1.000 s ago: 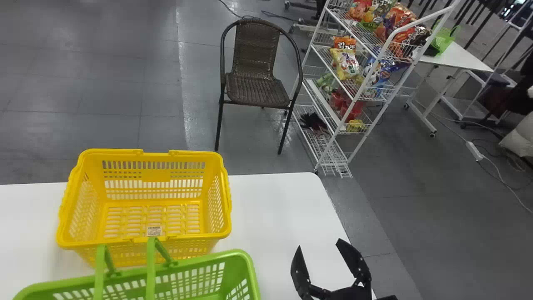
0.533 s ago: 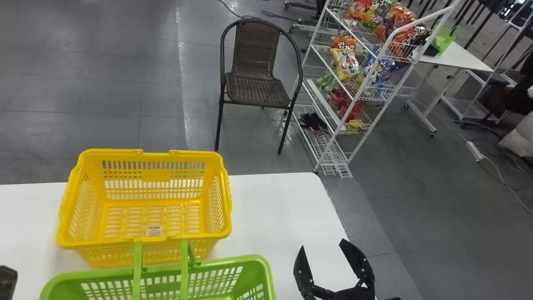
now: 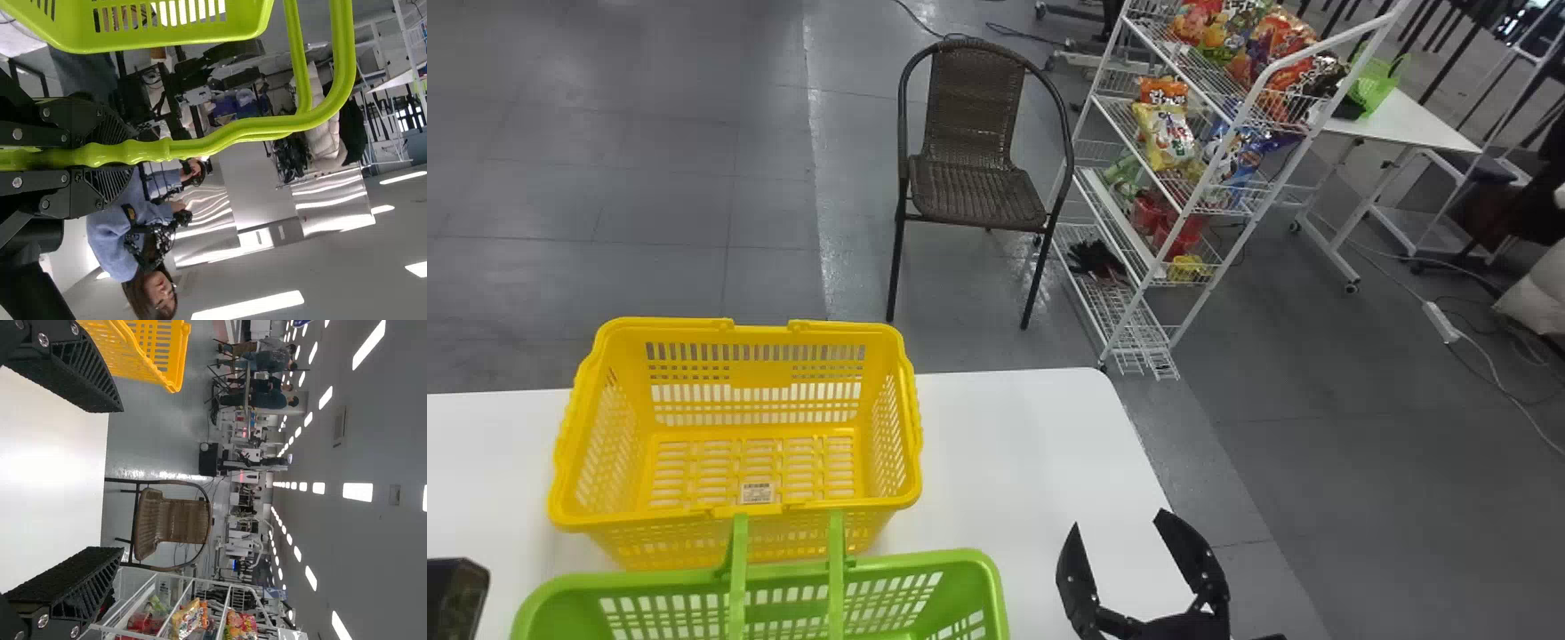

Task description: Grasp handle with right gripper to insert into left gripper then lift and swing left to center

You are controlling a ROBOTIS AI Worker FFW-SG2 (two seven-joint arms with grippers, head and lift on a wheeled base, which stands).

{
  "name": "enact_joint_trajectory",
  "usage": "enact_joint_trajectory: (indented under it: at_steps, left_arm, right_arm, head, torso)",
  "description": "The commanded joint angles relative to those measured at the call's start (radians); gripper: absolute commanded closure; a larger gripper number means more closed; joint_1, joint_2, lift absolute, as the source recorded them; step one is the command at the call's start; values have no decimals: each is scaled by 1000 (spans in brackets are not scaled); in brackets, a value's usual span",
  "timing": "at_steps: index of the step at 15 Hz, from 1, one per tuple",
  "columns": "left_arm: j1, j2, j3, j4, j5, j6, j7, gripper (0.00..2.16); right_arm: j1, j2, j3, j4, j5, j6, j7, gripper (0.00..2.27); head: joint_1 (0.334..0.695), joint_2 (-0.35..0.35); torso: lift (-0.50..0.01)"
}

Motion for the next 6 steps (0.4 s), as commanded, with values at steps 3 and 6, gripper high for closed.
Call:
enact_joint_trajectory:
  at_steps: [3,6]
  left_arm:
    - [0,-1,-3,3,0,1,0,1798]
    - [-2,-2,-3,6,0,1,0,1794]
  right_arm:
    - [1,1,0,0,0,-4,1,60]
    - [1,1,0,0,-3,-7,4,60]
  head:
    - [695,-350]
    - [695,-350]
  torso:
    - [0]
    - [0]
